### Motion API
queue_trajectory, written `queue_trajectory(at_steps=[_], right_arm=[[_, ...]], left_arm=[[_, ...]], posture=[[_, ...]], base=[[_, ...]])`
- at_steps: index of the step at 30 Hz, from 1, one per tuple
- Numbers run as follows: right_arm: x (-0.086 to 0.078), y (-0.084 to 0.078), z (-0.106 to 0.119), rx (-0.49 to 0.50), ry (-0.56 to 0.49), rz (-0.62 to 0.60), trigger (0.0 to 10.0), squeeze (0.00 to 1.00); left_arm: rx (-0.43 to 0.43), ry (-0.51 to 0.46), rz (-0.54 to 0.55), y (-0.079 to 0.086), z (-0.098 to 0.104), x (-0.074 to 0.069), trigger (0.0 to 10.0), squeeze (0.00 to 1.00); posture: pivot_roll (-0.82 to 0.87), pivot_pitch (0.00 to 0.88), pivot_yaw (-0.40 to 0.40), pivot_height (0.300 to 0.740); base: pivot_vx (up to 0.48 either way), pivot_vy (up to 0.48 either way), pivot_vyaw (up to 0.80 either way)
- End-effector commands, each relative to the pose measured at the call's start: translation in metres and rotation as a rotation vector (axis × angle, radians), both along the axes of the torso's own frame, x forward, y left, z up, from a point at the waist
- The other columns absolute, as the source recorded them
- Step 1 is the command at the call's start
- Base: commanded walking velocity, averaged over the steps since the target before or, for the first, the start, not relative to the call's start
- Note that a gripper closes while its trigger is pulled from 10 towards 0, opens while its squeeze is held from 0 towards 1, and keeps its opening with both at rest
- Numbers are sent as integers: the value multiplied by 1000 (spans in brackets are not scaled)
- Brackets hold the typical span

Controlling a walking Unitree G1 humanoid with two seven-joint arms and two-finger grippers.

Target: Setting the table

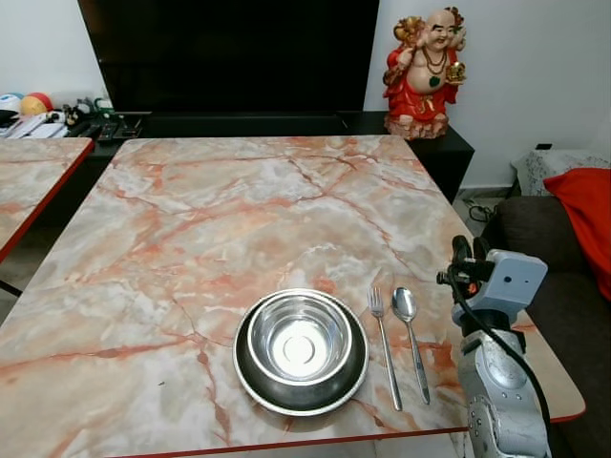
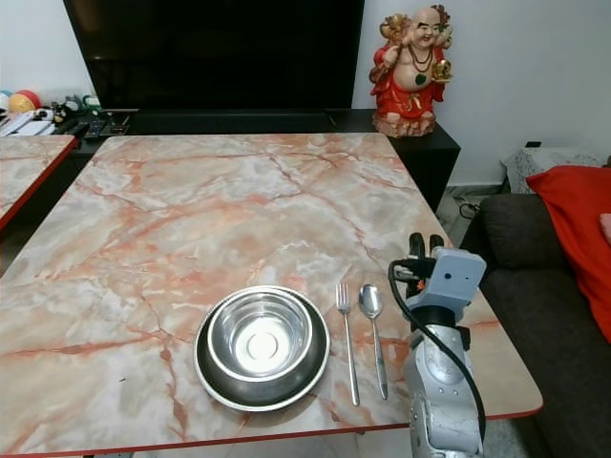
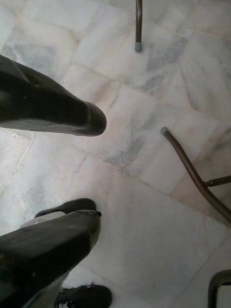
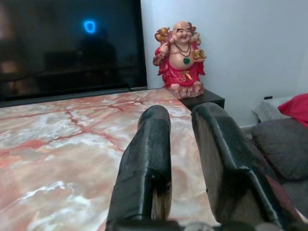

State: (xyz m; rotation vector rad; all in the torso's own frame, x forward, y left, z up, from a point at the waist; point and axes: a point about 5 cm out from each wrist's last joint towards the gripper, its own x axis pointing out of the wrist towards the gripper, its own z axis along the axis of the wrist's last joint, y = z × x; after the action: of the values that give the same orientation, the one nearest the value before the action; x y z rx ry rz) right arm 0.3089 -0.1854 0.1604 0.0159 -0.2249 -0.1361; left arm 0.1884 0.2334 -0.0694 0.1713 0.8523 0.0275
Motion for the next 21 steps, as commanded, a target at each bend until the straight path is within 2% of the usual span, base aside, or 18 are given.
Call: queue_trajectory(at_steps=[1, 12, 19, 21], right_arm=[[1, 5, 2, -21, -14, 16, 10000, 0], [2, 5, 2, -21, -23, 19, 10000, 0], [2, 2, 2, 11, -28, 10, 10000, 0], [2, 2, 3, 19, -30, 10, 10000, 0]], left_arm=[[4, 31, 11, 4, -4, -9, 10000, 0], [-5, 34, 11, 1, -5, -10, 10000, 0], [-12, 34, 26, 0, -5, -10, 10000, 0], [-15, 35, 28, -1, -6, -10, 10000, 0]], posture=[[-15, 0, 0, 740], [-13, 0, -8, 740], [-12, 0, -13, 740], [-12, 0, -15, 740]], base=[[0, 0, 800], [0, 0, 800], [0, 0, 0], [0, 285, 0]])
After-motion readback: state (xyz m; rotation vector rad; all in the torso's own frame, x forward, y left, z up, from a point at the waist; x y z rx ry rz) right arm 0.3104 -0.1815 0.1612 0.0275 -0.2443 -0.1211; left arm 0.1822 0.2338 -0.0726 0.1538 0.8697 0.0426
